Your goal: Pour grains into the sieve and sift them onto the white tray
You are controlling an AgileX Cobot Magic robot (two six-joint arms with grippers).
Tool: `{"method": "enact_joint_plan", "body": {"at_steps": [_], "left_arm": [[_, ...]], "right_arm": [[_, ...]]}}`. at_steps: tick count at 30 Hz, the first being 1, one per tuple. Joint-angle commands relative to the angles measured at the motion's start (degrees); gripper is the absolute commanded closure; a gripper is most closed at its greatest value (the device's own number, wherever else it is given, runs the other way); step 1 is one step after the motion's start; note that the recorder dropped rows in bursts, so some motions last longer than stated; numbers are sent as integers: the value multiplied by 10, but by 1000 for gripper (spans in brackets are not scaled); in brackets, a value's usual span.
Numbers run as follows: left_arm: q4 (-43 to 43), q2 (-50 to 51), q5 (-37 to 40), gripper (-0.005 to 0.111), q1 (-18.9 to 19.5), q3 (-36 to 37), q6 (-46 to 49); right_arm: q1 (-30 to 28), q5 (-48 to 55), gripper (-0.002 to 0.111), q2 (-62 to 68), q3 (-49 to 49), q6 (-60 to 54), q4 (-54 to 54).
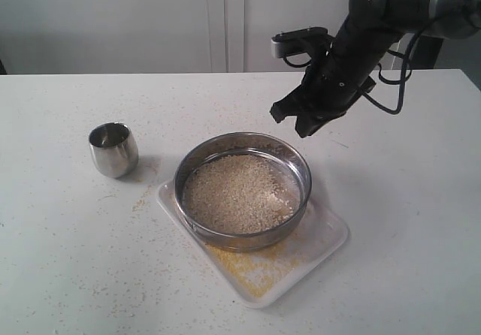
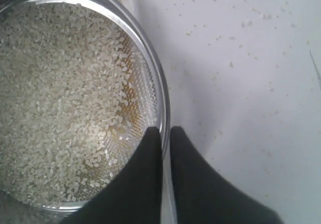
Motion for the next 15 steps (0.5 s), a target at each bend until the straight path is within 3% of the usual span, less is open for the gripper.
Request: {"method": "enact_joint_plan", "body": {"at_steps": [1,11,15], "left_arm": [[-3,-5,7,107,-4,4,0],[-3,-5,7,107,-4,4,0],[-3,-5,7,107,-4,4,0]], "right_arm": [[0,1,106,-4,0,3,0],[5,-6,61,0,0,-2,22],[19,-28,56,26,0,-40,20]]}}
